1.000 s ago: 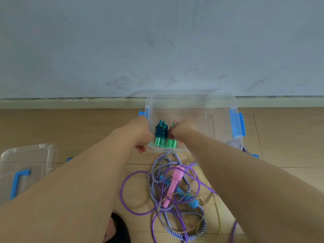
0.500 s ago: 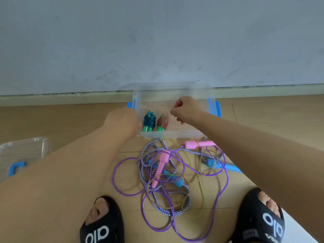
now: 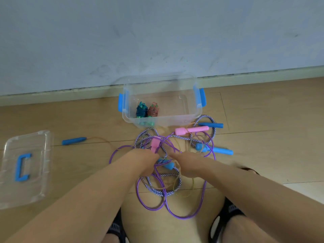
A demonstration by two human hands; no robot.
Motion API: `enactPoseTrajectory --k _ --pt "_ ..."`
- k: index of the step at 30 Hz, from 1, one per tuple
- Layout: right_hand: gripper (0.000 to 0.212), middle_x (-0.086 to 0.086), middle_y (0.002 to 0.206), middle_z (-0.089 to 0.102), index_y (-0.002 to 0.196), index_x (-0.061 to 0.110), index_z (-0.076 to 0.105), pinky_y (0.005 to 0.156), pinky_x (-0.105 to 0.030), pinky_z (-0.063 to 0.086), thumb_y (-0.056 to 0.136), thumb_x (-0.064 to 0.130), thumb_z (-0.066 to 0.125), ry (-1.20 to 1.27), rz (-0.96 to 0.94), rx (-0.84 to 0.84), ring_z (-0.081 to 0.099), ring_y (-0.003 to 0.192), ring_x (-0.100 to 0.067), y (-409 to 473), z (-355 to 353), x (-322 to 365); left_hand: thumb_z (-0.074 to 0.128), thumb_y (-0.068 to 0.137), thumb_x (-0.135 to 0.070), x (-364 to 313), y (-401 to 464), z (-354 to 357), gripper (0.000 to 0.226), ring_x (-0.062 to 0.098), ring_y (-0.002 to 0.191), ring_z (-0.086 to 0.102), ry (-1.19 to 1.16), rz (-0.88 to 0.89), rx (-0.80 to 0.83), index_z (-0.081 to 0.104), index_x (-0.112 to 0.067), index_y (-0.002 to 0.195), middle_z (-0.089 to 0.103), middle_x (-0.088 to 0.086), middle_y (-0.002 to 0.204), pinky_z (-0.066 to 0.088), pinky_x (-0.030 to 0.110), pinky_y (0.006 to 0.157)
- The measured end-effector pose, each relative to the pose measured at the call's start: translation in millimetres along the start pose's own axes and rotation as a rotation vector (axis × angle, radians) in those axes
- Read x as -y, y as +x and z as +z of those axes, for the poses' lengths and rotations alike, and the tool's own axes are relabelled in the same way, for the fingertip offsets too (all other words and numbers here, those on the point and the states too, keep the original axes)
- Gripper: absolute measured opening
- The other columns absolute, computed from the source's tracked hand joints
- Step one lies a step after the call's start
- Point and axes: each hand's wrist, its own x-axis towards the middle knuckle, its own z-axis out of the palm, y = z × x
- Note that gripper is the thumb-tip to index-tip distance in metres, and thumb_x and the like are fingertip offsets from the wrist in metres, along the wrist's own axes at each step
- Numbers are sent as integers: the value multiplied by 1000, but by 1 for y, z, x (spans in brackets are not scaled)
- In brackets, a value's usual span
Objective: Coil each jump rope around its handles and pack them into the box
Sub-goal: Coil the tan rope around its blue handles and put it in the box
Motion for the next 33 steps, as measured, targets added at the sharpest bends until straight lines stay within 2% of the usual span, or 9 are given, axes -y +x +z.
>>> enactPoseTrajectory --k 3,6,12,17,20,24,27,30,33 --pt "88 -15 117 60 157 29 1 61 -33 39 89 0 50 73 19 4 59 99 -32 8 12 -6 45 98 -12 -5 7 4 35 29 108 60 110 2 9 46 -16 132 57 9 124 41 36 71" --pt "85 -11 102 58 156 24 7 63 -35 41 87 -2 50 130 56 15 58 86 -28 16 21 -12 46 96 -10 -13 12 1 36 30 109 59 102 23 18 44 -14 131 56 9 125 40 37 71" --pt "41 -11 121 60 129 14 48 79 -39 48 90 16 58 41 86 -129 59 110 -31 20 16 -10 55 94 -43 -14 19 -10 47 30 112 58 -106 60 -26 45 -16 131 57 8 126 44 35 79" --pt "10 -4 91 63 90 17 59 61 -32 43 82 13 58 2 -56 -355 61 88 -27 -10 -34 12 66 82 -36 0 5 -23 53 19 92 65 -332 66 -58 45 -26 129 64 -4 99 54 41 85" --pt "6 -1 80 63 82 13 62 61 -33 44 81 18 64 140 -162 -382 58 78 -21 -44 -72 30 67 82 -44 14 -29 -49 48 17 97 61 -400 115 -104 49 -31 125 64 -5 111 52 37 88" --pt "18 10 62 51 73 22 57 54 -21 39 85 31 67 247 -199 -397 49 61 -9 -103 -134 56 53 94 -41 29 -83 -81 23 16 97 63 -528 106 -281 64 -21 98 67 -3 101 51 35 89" --pt "20 14 49 53 71 24 61 51 -19 38 86 36 66 277 -207 -449 51 49 -5 -149 -174 75 46 101 -26 29 -128 -99 26 18 87 68 -763 140 -470 62 -11 87 71 4 91 51 27 77" --pt "15 7 53 59 77 25 63 54 -22 39 88 35 64 263 -240 -537 49 49 -10 -191 -199 91 44 103 -24 24 -174 -118 27 13 73 68 -933 172 -638 58 -8 86 72 3 82 52 26 68" --pt "9 -2 62 63 93 25 65 58 -27 45 88 33 64 339 -285 -639 54 55 -15 -222 -208 98 43 102 -25 20 -213 -138 29 22 74 70 -1010 238 -843 52 -11 79 70 9 81 57 34 67"
